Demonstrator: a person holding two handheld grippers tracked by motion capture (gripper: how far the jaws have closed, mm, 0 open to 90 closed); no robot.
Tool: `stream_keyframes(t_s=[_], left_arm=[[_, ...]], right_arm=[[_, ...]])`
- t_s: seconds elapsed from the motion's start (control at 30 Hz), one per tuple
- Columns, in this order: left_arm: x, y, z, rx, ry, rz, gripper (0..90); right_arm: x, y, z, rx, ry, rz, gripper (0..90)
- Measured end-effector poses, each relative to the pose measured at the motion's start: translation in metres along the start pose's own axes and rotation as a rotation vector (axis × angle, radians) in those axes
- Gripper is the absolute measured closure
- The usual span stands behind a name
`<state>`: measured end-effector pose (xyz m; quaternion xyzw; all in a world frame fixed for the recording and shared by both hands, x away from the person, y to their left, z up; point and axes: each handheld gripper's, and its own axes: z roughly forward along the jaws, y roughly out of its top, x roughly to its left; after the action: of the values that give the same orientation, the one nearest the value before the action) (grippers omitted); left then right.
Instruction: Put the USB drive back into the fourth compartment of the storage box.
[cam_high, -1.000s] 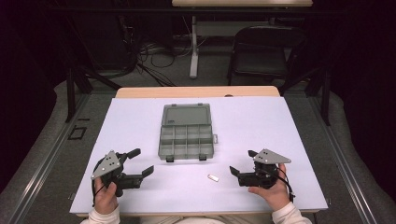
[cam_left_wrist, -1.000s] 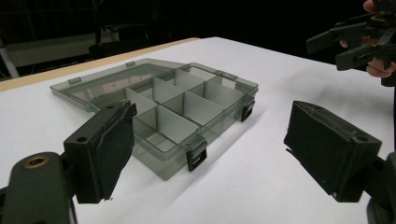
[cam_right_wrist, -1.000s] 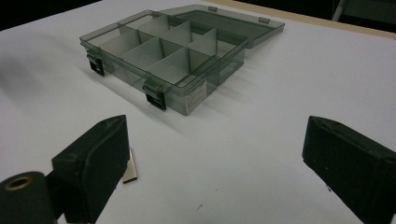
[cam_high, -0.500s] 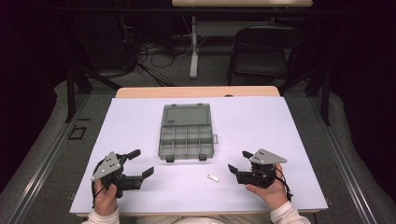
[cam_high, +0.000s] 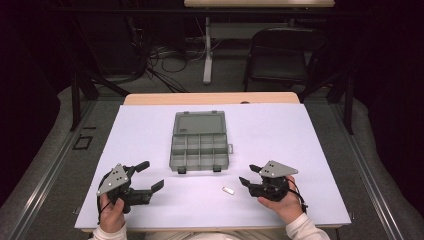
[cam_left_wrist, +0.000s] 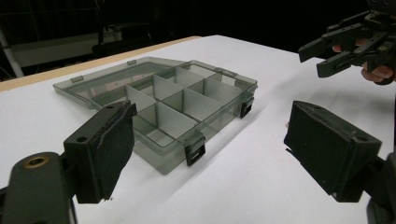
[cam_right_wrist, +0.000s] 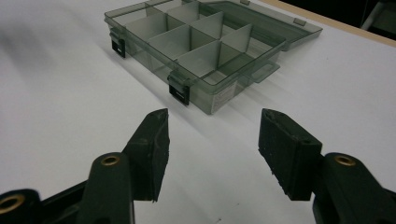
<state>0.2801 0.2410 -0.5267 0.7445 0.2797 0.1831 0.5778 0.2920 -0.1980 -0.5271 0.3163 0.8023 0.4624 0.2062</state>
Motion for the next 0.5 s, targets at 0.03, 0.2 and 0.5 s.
stream_keyframes(t_s=[0.03,0.2,0.5], left_arm=[[0.0,0.0,0.0,0.001,0.0,0.001,15.5],[0.0,0.0,0.0,0.001,0.001,-0.003,15.6],[0.0,0.0,0.001,0.002,-0.001,-0.006,15.5]], right_arm=[[0.001,0.0,0.002,-0.001,0.009,0.001,43.7],[0.004,0.002,0.009,0.001,0.035,-0.01,46.5],[0.011,0.003,0.021,0.021,0.092,-0.004,51.2]])
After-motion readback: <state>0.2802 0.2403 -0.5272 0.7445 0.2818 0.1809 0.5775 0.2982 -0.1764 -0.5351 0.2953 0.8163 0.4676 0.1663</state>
